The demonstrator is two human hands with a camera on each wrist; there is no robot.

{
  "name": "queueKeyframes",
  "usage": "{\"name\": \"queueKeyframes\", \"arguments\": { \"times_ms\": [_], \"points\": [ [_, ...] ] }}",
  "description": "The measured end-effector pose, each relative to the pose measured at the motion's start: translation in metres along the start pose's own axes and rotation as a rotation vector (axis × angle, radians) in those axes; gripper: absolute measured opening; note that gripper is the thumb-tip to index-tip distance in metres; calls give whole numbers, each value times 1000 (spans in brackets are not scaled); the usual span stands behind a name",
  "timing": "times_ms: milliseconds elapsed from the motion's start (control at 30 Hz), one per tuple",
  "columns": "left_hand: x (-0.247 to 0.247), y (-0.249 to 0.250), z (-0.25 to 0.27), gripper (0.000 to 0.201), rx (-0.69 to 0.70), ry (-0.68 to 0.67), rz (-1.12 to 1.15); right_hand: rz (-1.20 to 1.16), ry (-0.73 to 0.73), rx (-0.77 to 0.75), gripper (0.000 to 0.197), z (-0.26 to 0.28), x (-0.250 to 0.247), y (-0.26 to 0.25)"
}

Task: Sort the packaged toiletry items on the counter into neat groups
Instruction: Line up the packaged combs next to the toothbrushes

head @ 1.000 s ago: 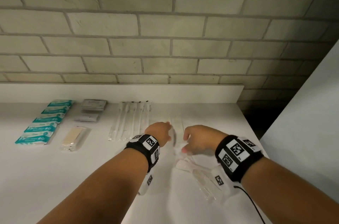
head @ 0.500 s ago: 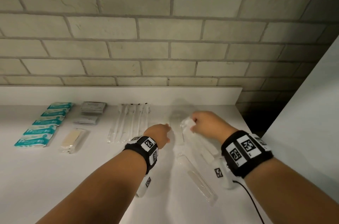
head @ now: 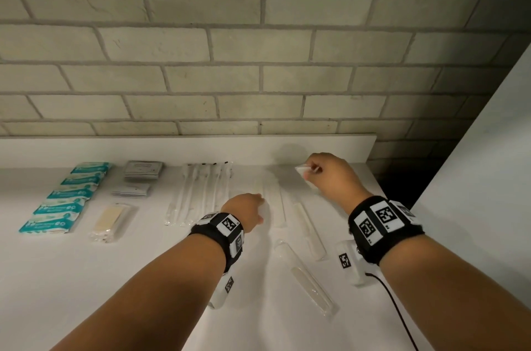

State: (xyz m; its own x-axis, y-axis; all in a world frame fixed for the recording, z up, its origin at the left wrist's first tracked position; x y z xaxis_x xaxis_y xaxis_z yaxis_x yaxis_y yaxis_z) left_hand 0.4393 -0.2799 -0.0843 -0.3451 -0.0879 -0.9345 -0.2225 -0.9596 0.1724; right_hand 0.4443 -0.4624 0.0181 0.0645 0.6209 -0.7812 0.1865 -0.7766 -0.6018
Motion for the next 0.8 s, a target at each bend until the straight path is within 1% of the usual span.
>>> {"name": "queueKeyframes", "arguments": {
  "times_ms": [67, 100, 133, 200, 233, 267, 300, 333, 367, 400, 433, 500, 567, 633, 700, 800],
  "points": [
    [-1, 0, 0, 62, -5, -1, 8, -48, 59, -82, 5, 2, 4, -4],
    [-1, 0, 0, 62, -11, -6, 15, -74, 45, -115, 6, 3, 10, -3],
    [0, -1, 0, 62, -16, -9, 21, -92, -11, -120, 11, 5, 18, 1],
    [0, -1, 1, 62, -20, -11, 30, -68, -193, -44, 29, 14, 38, 16],
    [0, -1, 1, 63, -21, -11, 32, -4, -281, 6, 38, 19, 45, 24],
    [0, -1, 1, 63, -22, -9, 34, 62, -329, 55, 44, 22, 47, 31],
    [0, -1, 1, 63, -22, -5, 37, 109, -339, 95, 46, 24, 47, 37],
    [0, -1, 0, 63, -20, -2, 39, 142, -334, 130, 42, 25, 45, 41],
    [0, -2, 0, 63, -18, -1, 39, 165, -321, 149, 33, 27, 43, 43],
    [0, -2, -1, 63, -16, -1, 38, 198, -344, 158, 23, 31, 43, 42],
    [0, -2, -1, 64, -17, 0, 37, 251, -403, 153, 25, 35, 48, 41],
    [-1, -1, -2, 64, -25, -4, 34, 389, -518, 160, 45, 45, 59, 44],
    [-1, 0, -3, 65, -29, -18, 31, 504, -528, 197, 54, 47, 61, 50],
    [-1, 1, -5, 64, -26, -24, 22, 556, -503, 243, 59, 42, 56, 59],
    [-2, 1, -4, 65, -13, -26, 14, 540, -480, 262, 64, 38, 52, 66],
    [-8, 8, -2, 63, 19, 45, 33, 477, -473, 194, 63, 35, 49, 69]
  ]
}}
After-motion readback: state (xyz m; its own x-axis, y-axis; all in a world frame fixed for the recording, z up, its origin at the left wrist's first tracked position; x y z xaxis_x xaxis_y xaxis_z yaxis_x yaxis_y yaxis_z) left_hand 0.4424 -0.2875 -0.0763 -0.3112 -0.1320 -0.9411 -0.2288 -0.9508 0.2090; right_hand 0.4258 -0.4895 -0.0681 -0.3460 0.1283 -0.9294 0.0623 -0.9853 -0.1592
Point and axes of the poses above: each hand's wrist, its own z-axis away from the middle knuckle, its own x-axis out of the palm, y = z × x, the point moved 7 cm from there along -z, towards the middle knuckle, and after that the axes turned 3 degrees about -z, right-handed, at the moved point
